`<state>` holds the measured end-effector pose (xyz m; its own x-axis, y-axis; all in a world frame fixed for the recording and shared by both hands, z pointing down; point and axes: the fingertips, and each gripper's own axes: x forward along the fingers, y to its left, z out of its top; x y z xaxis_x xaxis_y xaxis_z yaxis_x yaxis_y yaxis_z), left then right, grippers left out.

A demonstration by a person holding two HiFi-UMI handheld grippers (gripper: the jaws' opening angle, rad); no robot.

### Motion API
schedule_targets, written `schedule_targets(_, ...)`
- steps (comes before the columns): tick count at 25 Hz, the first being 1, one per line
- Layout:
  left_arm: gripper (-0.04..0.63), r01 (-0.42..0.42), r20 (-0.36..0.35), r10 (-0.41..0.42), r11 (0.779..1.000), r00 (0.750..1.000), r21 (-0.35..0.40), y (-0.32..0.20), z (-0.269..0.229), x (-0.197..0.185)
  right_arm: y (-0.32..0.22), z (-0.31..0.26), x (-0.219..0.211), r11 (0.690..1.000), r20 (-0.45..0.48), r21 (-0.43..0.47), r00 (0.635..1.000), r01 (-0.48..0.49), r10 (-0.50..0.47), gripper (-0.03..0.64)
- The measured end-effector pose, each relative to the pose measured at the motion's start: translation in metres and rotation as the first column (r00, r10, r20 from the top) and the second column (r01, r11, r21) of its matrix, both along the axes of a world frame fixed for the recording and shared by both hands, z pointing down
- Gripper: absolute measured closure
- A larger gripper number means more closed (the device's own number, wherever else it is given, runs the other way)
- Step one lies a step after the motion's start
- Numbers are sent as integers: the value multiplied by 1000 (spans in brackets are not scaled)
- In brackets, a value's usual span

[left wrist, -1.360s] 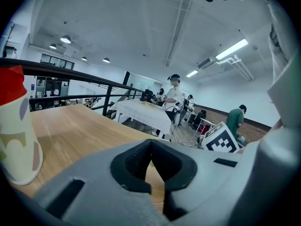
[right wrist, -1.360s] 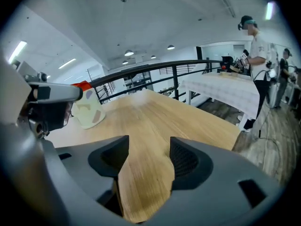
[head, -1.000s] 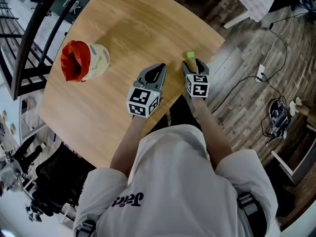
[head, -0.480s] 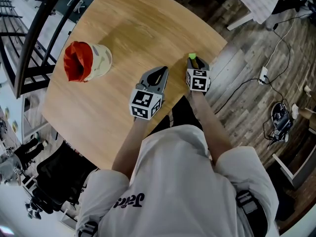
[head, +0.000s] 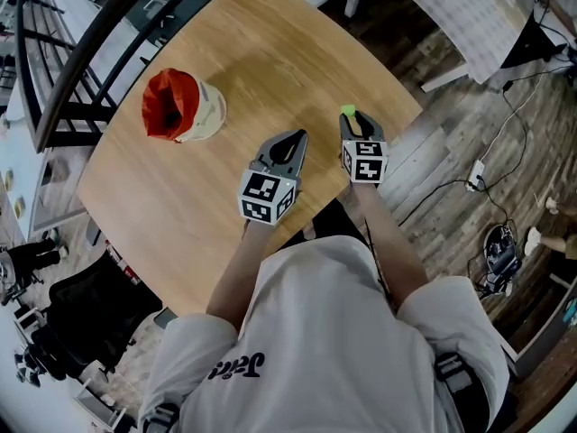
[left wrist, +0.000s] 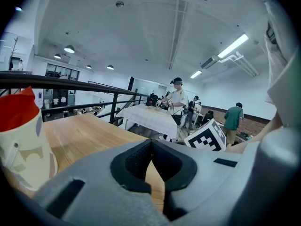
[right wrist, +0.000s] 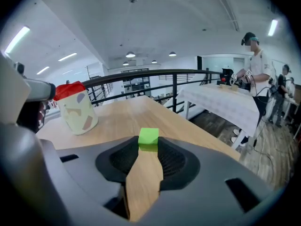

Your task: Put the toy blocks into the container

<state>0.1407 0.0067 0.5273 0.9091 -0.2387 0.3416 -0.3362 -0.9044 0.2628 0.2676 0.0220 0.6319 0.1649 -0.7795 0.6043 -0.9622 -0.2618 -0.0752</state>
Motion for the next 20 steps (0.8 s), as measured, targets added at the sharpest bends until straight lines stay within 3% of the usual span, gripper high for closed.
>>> schedule_targets(4,588,66,-27,-66,998,997,19,-16,-14,-23,-32,-40,-32,992,-19,69,994,107,-105,485)
schedule_targets(9,588,170,-44,-168,985,985,41,-39,-29,-57,-76,-92,-83,954,-53,159,967,253,-248,485)
schedule_targets(14,588,273,-64,-269,960,961,61,-57,-44,-92,-114,-134,-142,894,-63,236,924,381,-377,485)
schedule_targets(20,588,395,-93,-389,917,917,55,-81,-52,-147,-158,-159,-220,802,-100,275,845,531,-526,485)
